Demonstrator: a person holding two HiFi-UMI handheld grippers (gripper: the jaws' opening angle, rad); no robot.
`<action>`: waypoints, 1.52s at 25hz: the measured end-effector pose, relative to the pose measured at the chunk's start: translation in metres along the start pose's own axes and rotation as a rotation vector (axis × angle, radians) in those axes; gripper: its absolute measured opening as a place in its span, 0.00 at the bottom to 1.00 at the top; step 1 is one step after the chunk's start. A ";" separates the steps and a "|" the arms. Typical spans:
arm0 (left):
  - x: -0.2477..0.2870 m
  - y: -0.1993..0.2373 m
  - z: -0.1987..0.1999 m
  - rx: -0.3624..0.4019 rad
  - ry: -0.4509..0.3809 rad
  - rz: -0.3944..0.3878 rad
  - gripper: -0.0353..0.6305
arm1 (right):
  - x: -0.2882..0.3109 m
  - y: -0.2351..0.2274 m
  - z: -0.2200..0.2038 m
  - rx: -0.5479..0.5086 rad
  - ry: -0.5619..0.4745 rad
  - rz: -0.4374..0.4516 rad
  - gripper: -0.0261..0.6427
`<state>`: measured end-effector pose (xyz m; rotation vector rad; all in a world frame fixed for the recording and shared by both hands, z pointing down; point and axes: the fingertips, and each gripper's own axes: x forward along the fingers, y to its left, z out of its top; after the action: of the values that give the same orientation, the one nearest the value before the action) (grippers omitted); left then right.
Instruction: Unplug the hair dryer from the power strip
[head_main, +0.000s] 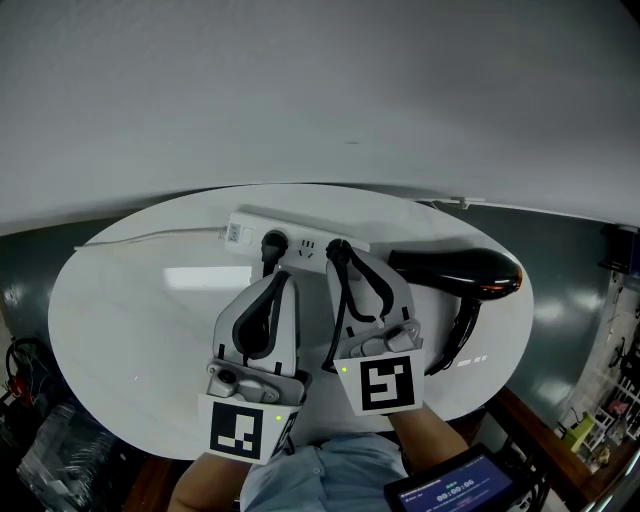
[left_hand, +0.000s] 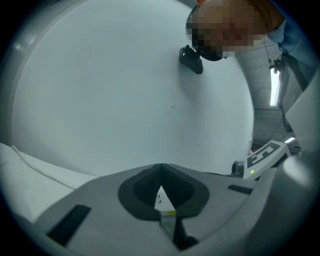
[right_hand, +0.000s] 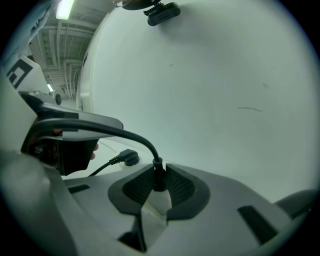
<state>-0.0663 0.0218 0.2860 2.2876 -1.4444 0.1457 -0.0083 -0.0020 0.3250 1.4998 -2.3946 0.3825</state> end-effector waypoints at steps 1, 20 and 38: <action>0.000 -0.001 0.000 0.000 0.000 -0.002 0.05 | -0.001 0.000 0.002 0.009 -0.008 -0.002 0.14; 0.014 -0.008 -0.022 0.010 0.068 -0.020 0.05 | -0.003 0.004 -0.024 -0.194 0.181 0.111 0.14; 0.014 -0.017 -0.016 -0.011 0.023 -0.064 0.05 | -0.002 0.005 -0.020 -0.246 0.192 0.118 0.17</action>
<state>-0.0431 0.0228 0.3003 2.3124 -1.3555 0.1445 -0.0097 0.0093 0.3419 1.1655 -2.2879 0.2339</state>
